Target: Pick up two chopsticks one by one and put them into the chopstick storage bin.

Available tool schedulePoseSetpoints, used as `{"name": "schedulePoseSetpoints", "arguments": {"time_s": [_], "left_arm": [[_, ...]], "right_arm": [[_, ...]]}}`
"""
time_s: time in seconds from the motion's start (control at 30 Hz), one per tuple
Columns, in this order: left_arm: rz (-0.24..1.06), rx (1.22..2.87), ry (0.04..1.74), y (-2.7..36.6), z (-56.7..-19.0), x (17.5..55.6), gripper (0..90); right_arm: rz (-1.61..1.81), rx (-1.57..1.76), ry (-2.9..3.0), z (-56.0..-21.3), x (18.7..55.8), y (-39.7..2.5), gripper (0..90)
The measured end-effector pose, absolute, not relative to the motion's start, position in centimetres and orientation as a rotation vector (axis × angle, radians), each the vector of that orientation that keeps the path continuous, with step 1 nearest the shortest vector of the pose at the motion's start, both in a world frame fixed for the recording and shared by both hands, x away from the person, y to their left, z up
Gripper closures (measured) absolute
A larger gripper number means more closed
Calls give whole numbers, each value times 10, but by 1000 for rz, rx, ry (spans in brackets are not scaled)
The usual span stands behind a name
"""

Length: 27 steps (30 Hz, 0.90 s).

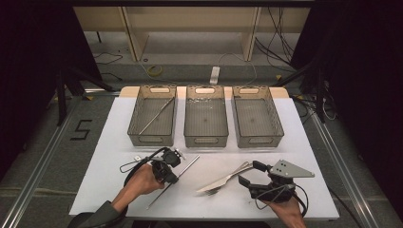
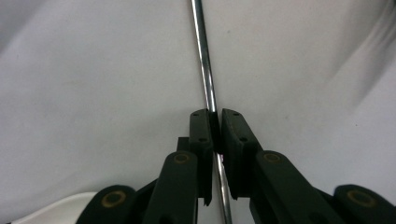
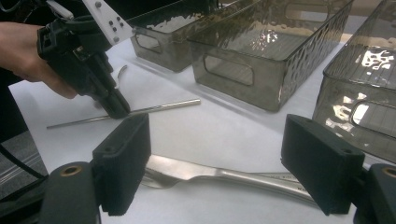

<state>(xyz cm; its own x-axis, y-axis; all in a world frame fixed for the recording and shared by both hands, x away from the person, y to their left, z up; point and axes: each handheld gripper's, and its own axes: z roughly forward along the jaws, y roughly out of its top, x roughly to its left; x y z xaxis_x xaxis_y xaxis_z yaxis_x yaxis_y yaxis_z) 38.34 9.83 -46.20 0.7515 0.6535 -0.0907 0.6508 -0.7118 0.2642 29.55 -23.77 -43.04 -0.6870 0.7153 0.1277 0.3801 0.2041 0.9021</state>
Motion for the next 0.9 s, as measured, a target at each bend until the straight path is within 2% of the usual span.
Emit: {"name": "schedulePoseSetpoints", "arguments": {"time_s": [0.5, 0.9], "left_arm": [[24, 2674, 986, 102, -459, 385, 855], [8, 2552, 972, 114, -431, 385, 855]], "right_arm": [[1479, 1026, 2164, -429, 295, -239, 252], [1483, 1027, 2163, -429, 295, -238, 252]]}}
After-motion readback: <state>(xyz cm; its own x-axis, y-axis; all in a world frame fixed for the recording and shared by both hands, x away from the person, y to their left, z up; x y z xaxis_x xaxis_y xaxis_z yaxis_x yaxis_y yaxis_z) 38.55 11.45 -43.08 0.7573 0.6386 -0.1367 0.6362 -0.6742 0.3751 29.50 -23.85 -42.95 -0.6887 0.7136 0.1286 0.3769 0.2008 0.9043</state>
